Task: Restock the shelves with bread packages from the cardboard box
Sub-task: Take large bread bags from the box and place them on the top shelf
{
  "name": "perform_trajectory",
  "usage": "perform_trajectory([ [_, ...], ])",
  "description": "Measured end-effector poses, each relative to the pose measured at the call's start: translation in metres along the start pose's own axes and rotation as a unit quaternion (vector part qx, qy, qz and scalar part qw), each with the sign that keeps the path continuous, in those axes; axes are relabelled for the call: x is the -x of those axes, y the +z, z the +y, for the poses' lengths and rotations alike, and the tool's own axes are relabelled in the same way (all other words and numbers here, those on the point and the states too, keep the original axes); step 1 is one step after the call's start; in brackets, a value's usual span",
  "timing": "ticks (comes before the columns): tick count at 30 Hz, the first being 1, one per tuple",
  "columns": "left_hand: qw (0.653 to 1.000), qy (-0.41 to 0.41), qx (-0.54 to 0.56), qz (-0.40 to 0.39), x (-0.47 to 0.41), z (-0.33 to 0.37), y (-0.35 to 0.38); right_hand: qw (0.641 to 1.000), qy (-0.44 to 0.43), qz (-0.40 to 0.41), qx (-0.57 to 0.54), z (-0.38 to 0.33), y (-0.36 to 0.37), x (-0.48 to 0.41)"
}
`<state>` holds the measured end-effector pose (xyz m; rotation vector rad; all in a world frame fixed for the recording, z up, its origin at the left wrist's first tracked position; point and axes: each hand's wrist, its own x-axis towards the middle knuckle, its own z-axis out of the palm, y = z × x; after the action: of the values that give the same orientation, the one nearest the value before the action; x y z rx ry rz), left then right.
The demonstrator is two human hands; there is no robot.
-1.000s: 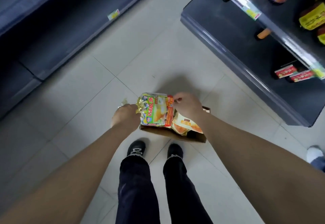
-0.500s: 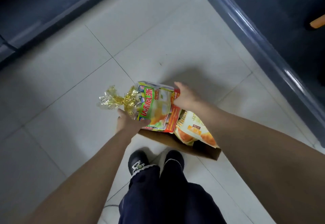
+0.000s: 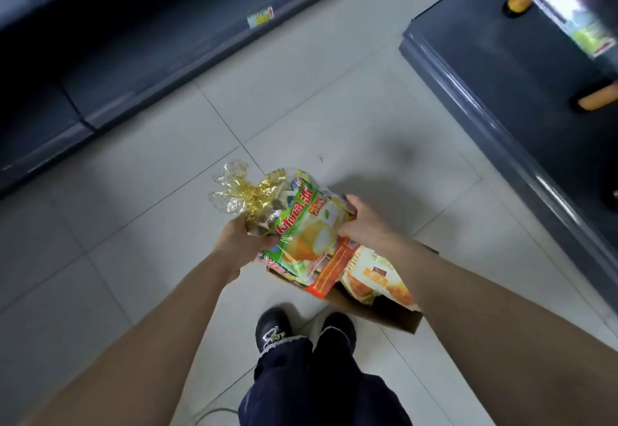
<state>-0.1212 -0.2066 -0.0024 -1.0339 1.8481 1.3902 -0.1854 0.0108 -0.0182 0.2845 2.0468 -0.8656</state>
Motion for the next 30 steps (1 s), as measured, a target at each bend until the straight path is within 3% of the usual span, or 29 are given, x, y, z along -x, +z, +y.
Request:
perform_trajectory([
  [5,0.999,0.048,-0.011,0.006,0.059,0.055,-0.055,0.996,-0.030,-0.067,-0.057,-0.051,-0.041,0.064],
  [13,0.985,0.108,0.091,0.099,0.140,0.118,-0.117,0.988,-0.109,-0.015,-0.112,-0.145,-0.090,0.148],
  [21,0.967,0.147,0.192,0.084,0.231,0.190,-0.171,0.974,-0.174,0.004,-0.146,-0.249,-0.110,0.202],
  [25,0.978,0.144,0.131,0.070,0.245,0.212,-0.221,0.964,-0.200,0.017,-0.171,-0.303,-0.111,0.223],
  [30,0.963,0.229,0.083,0.113,0.257,0.251,-0.292,0.949,-0.232,0.057,-0.205,-0.376,-0.105,0.243],
])
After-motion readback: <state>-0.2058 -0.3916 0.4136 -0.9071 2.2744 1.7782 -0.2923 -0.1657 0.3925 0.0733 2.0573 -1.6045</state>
